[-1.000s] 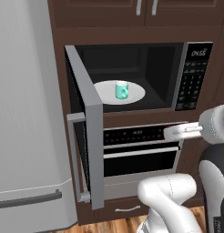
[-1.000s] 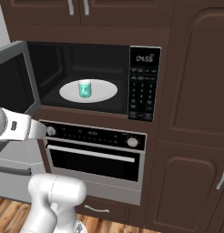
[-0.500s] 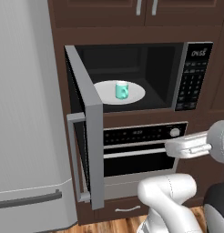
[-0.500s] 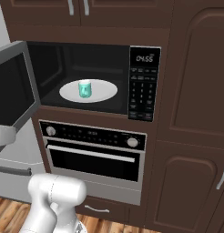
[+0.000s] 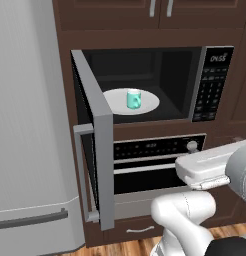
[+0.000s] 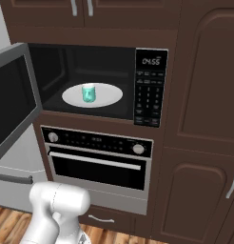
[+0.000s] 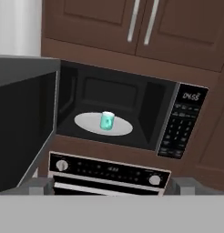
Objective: Pick the mug from the counter and place it inside the microwave. Then close the microwave.
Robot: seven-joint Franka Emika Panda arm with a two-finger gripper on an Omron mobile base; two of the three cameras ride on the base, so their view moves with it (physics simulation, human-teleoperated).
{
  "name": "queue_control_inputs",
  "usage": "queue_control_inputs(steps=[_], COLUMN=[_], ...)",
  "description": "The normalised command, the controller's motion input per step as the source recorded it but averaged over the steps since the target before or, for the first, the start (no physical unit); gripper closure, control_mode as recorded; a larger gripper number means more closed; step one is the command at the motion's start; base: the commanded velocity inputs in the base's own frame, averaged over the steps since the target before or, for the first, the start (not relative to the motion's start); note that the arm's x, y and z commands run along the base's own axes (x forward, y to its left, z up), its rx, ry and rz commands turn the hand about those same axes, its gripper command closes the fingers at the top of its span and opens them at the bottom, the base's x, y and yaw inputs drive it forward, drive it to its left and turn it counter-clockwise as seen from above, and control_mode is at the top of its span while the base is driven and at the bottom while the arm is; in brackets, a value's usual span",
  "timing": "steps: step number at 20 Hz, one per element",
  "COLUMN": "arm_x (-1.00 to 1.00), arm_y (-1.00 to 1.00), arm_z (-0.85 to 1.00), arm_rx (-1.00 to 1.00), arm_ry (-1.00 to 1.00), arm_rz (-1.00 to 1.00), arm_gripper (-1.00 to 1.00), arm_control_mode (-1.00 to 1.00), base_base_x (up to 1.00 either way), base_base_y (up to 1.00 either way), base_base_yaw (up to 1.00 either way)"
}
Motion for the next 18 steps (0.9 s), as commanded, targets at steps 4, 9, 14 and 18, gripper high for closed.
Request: queue_control_inputs(steps=[4,9,14,18], arm_x=[-0.33,-0.17,-0.06,-0.05], arm_y=[0.15,0.14,0.11,0.14], arm_z=[0.16,0.04,0.0,0.0], arm_rx=[-0.05,-0.02,0.0,0.0], arm_ry=[-0.31,-0.24,-0.07,0.0], arm_rz=[-0.12,-0.14,-0.16,-0.17], arm_gripper=[-1.0,-1.0,-1.0,-1.0], arm_control_mode=[-1.0,-1.0,-1.0,-1.0], base_base_x=[0.0,0.0,0.0,0.0], base_base_y=[0.0,0.0,0.0,0.0], base_base_yaw=[0.0,0.0,0.0,0.0])
